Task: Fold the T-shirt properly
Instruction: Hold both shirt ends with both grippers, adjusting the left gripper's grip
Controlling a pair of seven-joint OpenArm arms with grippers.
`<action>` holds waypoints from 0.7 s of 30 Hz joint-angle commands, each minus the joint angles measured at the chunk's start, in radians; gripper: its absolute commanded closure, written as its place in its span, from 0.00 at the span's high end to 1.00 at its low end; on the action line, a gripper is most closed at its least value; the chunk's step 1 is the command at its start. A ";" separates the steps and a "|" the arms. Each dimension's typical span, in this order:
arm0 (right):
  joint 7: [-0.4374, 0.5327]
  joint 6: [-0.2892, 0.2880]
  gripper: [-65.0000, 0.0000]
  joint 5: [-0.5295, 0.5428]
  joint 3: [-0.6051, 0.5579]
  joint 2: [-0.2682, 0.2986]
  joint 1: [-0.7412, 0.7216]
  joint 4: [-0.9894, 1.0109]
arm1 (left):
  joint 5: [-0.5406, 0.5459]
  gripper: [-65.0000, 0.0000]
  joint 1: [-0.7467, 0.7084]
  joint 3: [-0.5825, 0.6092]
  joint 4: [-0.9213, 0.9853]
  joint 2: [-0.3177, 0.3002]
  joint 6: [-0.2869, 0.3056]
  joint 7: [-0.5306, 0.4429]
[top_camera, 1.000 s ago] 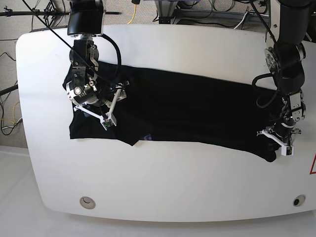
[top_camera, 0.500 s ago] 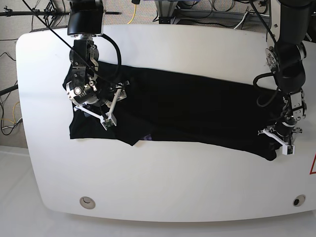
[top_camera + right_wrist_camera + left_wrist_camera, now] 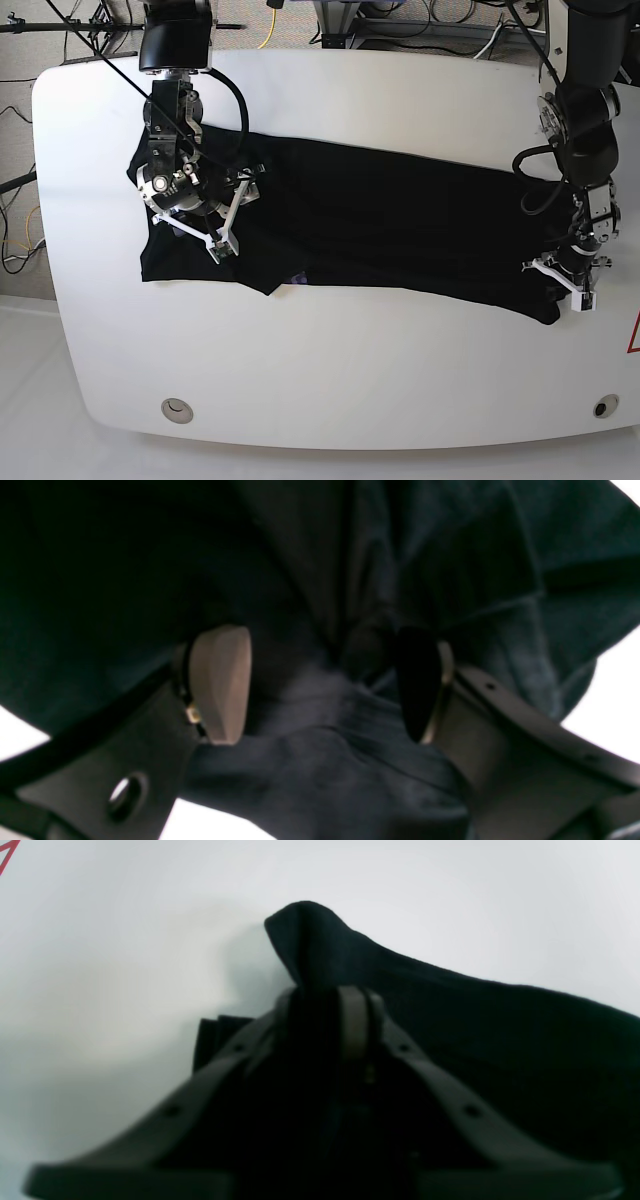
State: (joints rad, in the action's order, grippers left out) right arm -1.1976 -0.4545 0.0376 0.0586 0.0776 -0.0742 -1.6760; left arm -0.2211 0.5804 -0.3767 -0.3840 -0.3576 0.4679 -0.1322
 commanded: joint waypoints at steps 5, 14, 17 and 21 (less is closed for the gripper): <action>0.015 0.000 0.67 0.005 0.002 0.000 -0.019 -0.017 | 0.012 0.04 0.002 0.002 -0.019 -0.014 0.038 -0.030; 0.015 0.000 0.67 0.005 0.002 0.000 -0.019 -0.017 | 0.016 0.04 -0.001 0.000 -0.019 -0.013 0.056 -0.030; 0.015 0.000 0.67 0.005 0.002 0.000 -0.019 -0.016 | 0.016 0.04 -0.001 -0.002 -0.020 -0.013 0.058 -0.030; 0.015 0.000 0.67 0.005 0.002 0.000 -0.019 -0.016 | 0.016 0.04 -0.003 -0.003 -0.071 -0.013 0.058 -0.030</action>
State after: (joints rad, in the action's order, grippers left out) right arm -1.1976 -0.4526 0.0399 0.0589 0.0750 -0.0742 -1.6756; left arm -0.2173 0.5468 -0.3767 -0.4019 -0.3546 0.5167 -0.1387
